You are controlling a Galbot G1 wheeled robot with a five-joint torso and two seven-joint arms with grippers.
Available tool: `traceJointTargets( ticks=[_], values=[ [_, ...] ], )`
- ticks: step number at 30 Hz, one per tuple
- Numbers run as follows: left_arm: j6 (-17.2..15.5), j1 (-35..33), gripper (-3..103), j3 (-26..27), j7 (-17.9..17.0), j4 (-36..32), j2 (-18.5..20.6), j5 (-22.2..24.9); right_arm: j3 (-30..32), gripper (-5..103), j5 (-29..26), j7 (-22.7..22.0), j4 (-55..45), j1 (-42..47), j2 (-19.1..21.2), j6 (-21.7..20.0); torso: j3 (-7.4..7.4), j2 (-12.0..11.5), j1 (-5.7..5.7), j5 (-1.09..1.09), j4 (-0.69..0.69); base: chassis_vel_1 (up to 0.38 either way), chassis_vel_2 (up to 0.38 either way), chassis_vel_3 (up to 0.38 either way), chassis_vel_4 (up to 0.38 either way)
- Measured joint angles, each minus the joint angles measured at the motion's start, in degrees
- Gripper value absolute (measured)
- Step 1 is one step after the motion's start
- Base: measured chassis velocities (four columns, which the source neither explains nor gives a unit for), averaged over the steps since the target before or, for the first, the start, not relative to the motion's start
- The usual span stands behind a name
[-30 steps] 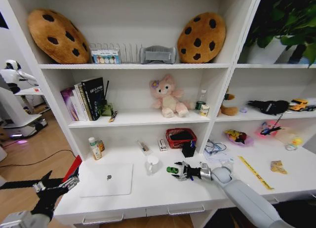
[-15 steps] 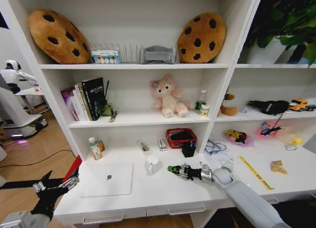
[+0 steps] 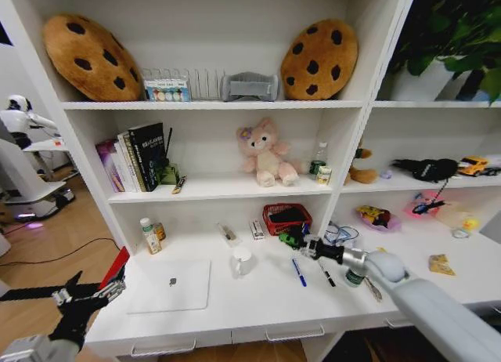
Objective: Organize the objects on the table.
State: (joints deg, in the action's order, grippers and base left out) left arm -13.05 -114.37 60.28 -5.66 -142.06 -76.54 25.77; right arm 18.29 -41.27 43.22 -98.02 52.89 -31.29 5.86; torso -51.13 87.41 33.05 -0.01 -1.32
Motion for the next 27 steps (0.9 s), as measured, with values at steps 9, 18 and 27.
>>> traceJointTargets(
  ticks=[9, 18, 27],
  values=[
    [0.0, 0.0, 100, 0.0, -0.1, 0.0, 0.0, 0.0, -18.3, 35, -11.1, -7.8, 1.1, -29.6, -6.5, -11.4, -0.01, 0.0, 0.00, 0.02, 0.02, 0.000, 0.000, 0.000, 0.000],
    [0.0, 0.0, 100, 0.0, 0.0, 0.0, 0.0, 0.0, -36.6, 35, -9.1, -10.9, 15.2, -51.3, -19.2, -24.0, -0.02, 0.0, 0.02, -0.01, 0.05, 0.000, 0.000, 0.000, 0.000],
    [0.0, 0.0, 100, 0.0, 0.0, 0.0, 0.0, 0.0, -46.3, 35, -11.9, -13.1, 25.1, -60.9, -25.5, -28.9, -0.01, 0.0, 0.01, 0.00, 0.03, 0.000, 0.000, 0.000, 0.000]
  ],
)
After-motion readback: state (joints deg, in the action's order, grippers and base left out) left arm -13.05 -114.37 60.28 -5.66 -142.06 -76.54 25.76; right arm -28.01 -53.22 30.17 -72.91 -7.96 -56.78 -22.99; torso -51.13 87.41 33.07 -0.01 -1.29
